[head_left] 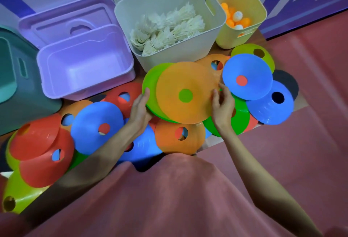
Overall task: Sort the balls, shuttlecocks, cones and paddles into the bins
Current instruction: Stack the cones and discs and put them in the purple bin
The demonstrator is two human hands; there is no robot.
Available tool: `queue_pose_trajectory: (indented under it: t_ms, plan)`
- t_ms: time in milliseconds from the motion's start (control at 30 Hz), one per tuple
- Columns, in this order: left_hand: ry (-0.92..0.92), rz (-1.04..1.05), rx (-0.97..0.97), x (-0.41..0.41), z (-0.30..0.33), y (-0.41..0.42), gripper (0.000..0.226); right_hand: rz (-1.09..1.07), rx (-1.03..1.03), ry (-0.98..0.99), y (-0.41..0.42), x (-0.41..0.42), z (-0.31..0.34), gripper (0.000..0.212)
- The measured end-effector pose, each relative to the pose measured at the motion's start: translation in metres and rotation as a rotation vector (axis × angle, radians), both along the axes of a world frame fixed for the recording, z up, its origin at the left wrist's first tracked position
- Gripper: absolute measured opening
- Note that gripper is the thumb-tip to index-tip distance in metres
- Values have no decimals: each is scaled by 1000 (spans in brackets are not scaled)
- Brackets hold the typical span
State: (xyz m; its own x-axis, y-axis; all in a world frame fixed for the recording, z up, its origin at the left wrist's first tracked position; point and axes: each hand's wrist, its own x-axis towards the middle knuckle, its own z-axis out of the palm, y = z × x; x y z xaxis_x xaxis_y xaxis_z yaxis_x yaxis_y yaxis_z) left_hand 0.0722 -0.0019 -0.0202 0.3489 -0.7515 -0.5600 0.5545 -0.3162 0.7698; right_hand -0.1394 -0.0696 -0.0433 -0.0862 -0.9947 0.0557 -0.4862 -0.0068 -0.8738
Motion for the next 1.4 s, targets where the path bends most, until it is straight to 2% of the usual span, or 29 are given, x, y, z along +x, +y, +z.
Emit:
queue_pose_trajectory:
  t_ms: [67, 167, 333, 467, 567, 700, 767, 900, 967, 1167, 1300, 1400]
  plan:
    - [0, -111, -38, -8, 2, -4, 34, 42, 13, 23, -2, 1, 3, 32]
    - [-16, -214, -52, -21, 5, -11, 31, 100, -23, 71, -6, -3, 2, 34]
    - [-146, -168, 17, -36, -2, -30, 26, 72, 12, 186, -24, -25, -2, 37]
    - [-194, -169, 18, -46, -4, -46, 24, -227, 135, 205, -40, -57, -13, 38]
    - [-214, -167, 26, -52, -6, -56, 23, -421, 348, 186, -51, -83, -21, 43]
    - [-236, -164, 26, -60, -8, -64, 21, -498, 529, 79, -55, -95, -27, 55]
    - [-246, -159, 32, -62, -9, -66, 20, -504, 555, -13, -59, -95, -34, 49]
    - [-271, -181, 27, -60, -11, -67, 21, -612, 599, -259, -72, -92, -45, 15]
    - [-286, -183, 26, -57, -11, -68, 24, -647, 600, -337, -75, -90, -43, 29]
    - [-274, -120, 62, -47, -7, -68, 23, -607, 402, -389, -71, -84, -31, 29]
    - [-188, -103, 67, -44, -3, -64, 32, -327, 277, -396, -58, -75, -23, 26]
    - [-102, -101, 55, -43, -2, -63, 38, -87, 183, -252, -47, -66, -17, 13]
